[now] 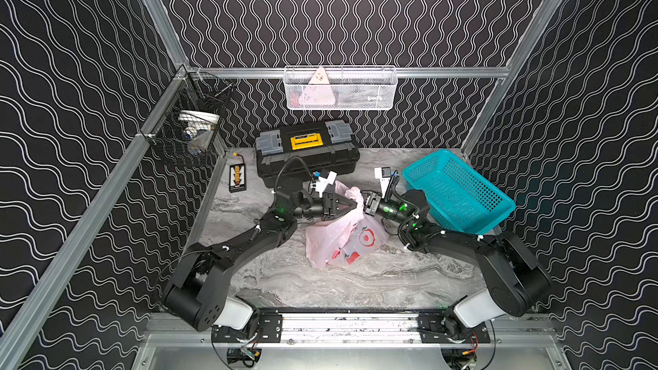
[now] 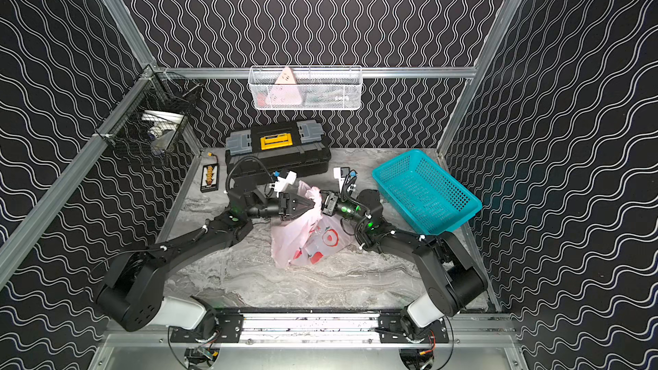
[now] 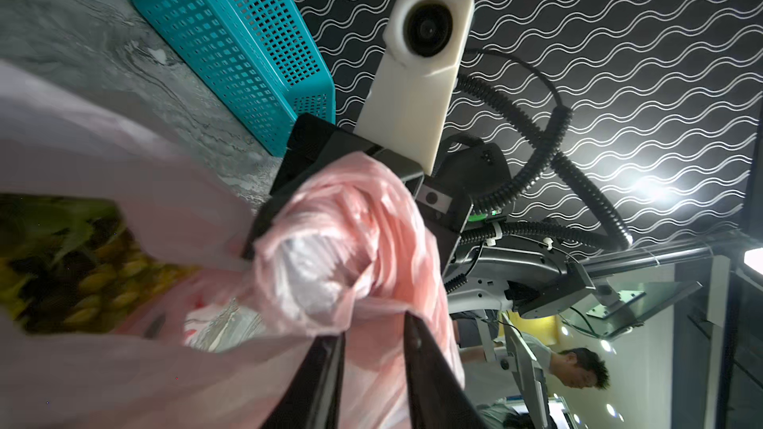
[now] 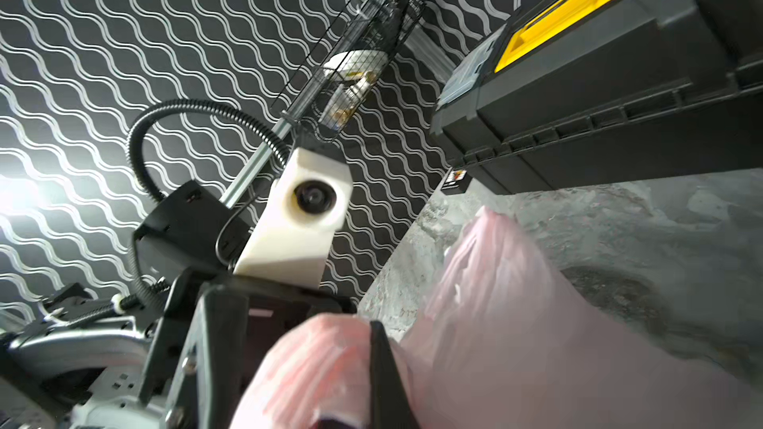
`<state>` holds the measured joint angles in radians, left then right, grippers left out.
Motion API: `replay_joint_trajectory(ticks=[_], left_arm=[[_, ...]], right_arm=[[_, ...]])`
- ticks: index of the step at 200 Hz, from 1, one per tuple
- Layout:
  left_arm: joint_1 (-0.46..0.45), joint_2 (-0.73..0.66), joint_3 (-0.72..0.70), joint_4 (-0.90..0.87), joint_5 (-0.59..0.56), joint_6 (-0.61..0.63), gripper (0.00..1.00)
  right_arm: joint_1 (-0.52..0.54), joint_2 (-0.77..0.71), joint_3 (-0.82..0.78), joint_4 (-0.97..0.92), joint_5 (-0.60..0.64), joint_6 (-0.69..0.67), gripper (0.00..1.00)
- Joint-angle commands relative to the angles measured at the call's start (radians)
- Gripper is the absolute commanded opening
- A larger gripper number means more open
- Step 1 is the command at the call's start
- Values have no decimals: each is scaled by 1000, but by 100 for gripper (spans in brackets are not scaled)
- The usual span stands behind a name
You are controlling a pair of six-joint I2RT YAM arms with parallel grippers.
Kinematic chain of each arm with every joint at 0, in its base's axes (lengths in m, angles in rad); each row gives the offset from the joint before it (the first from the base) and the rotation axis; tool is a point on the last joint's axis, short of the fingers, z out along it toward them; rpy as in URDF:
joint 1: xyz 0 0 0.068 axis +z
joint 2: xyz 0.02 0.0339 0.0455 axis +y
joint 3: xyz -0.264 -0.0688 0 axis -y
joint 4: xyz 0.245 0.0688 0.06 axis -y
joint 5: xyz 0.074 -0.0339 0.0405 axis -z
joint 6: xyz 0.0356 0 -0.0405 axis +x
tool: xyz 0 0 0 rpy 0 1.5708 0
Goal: Place the pineapple into a plastic bag & tie a knot
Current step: Cross the plastic bag at the center of the board.
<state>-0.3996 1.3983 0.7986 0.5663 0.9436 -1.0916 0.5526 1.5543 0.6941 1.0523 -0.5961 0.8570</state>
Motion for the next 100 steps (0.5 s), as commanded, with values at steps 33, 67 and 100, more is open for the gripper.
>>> replay_joint_trajectory(ticks=[33,67,100], left_arm=[[63,-107,24,-294,-77,209,37],[49,-97,30,-208,-33,152,33],[-62,-68,100,-411,-94,309,20]], right_arm=[[1,18,11,148,-45,70,0],[2,-19,19,75,22,19,0],[3,-55,15,46,41,-12,0]])
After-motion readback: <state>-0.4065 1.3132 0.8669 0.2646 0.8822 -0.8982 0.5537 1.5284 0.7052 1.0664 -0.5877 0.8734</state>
